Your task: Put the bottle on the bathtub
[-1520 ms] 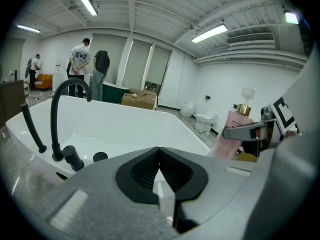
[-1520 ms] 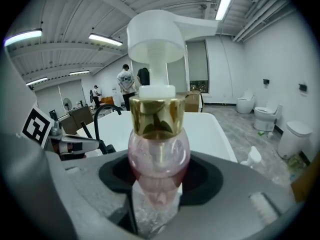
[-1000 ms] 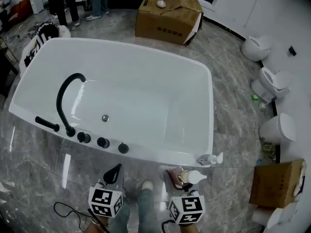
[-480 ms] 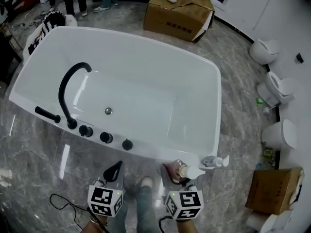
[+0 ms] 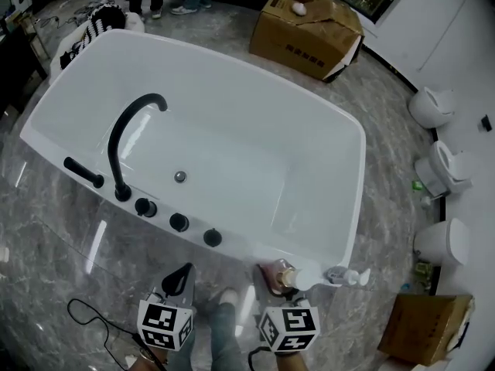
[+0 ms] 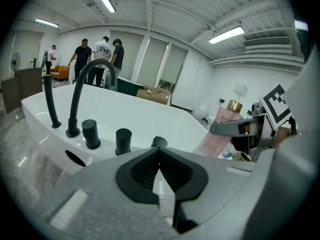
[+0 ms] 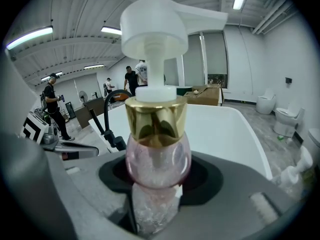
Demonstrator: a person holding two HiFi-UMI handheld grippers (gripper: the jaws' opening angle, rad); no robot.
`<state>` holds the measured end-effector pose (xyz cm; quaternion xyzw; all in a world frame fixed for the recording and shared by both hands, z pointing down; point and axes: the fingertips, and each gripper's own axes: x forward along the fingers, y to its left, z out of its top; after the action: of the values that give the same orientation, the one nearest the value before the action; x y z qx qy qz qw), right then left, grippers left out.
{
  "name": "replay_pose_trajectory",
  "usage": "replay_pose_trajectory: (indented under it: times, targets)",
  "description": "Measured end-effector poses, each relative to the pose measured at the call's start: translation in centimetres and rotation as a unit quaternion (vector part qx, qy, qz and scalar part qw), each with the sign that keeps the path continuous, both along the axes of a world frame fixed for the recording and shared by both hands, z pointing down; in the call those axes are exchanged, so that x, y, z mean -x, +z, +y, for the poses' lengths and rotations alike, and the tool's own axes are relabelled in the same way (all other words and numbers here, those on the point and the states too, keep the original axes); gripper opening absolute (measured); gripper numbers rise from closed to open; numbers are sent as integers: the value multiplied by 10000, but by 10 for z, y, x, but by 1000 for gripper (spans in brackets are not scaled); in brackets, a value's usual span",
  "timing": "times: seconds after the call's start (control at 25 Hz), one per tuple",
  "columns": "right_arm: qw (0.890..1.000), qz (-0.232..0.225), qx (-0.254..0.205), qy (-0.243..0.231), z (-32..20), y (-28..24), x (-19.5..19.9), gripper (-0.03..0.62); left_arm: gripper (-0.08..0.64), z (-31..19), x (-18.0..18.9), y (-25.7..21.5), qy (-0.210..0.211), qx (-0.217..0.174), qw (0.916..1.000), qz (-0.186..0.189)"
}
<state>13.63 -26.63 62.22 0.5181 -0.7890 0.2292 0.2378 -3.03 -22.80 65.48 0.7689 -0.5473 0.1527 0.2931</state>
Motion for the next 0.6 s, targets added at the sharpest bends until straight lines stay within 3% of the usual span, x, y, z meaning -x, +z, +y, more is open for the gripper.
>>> replay_pose_trajectory:
  times: [0.6]
  targets:
    - [9993, 64, 5, -368, -21, 18, 35, 224, -5, 9, 36, 19, -453, 73, 9989, 54]
